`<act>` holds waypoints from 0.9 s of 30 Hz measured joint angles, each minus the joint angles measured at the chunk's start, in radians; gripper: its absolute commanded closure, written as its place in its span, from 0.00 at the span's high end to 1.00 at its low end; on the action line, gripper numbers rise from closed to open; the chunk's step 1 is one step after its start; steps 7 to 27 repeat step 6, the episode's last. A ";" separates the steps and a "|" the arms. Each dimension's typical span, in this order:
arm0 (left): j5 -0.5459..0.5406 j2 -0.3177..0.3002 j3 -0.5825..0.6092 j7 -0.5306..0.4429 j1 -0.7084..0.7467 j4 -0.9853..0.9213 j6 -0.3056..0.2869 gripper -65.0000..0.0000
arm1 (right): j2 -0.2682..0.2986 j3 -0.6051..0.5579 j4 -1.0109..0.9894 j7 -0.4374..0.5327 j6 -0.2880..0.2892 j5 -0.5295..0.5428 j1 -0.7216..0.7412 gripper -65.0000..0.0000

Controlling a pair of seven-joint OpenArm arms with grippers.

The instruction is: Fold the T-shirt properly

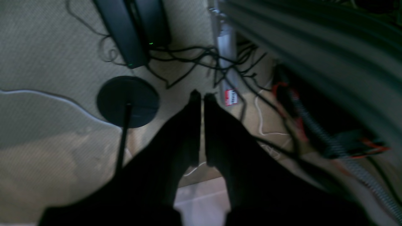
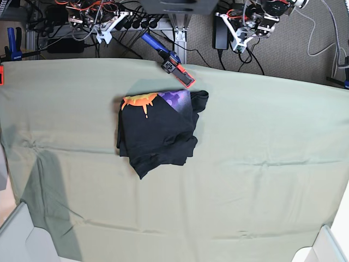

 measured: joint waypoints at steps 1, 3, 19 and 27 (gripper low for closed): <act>0.014 0.011 0.000 0.000 0.000 0.000 0.000 0.03 | -0.005 0.000 0.009 -0.001 0.000 -0.002 0.000 0.00; 0.016 0.023 0.000 0.001 0.000 0.000 0.000 0.03 | -0.016 0.000 0.022 -0.001 0.000 -0.003 0.001 0.00; 0.017 0.024 0.000 0.001 0.000 0.000 0.006 0.03 | -0.018 0.000 0.035 0.000 0.000 -0.003 0.000 0.00; 0.017 0.024 0.000 0.001 0.000 0.000 0.006 0.03 | -0.018 0.000 0.035 0.000 0.000 -0.003 0.000 0.00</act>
